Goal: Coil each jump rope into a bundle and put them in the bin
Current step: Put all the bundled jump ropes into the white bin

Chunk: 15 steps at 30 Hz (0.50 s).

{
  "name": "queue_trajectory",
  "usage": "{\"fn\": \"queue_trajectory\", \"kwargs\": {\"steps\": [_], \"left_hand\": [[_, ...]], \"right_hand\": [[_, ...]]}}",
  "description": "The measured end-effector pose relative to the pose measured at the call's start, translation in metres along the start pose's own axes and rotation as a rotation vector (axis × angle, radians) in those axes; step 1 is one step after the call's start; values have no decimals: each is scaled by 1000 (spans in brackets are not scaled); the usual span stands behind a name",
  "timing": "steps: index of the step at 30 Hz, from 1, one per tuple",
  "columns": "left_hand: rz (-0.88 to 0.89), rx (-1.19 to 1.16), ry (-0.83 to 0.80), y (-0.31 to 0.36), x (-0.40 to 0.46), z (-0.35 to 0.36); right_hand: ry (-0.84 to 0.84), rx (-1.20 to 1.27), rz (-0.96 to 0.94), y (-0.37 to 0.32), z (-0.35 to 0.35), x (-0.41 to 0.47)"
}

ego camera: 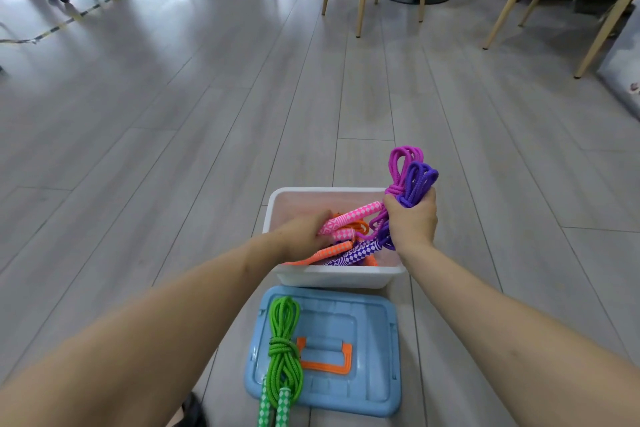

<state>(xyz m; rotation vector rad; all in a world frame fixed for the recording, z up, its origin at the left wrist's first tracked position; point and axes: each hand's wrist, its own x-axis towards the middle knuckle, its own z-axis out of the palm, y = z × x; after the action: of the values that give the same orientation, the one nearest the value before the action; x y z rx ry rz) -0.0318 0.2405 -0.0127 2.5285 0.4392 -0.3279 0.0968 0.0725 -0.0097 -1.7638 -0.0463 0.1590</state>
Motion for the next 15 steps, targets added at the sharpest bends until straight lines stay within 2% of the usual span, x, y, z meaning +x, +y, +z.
{"fn": "queue_trajectory", "kwargs": {"steps": [3, 7, 11, 15], "left_hand": [[9, -144, 0, 2, 0, -3], [24, -71, -36, -6, -5, 12], [-57, 271, -51, -16, -7, 19], [-106, 245, 164, -24, -11, 11]], "right_hand": [[-16, 26, 1, 0, -3, 5], [-105, -38, -40, 3, -6, -1], [-256, -288, -271, 12, -4, -11], [-354, -623, -575, 18, -2, -10]]}}
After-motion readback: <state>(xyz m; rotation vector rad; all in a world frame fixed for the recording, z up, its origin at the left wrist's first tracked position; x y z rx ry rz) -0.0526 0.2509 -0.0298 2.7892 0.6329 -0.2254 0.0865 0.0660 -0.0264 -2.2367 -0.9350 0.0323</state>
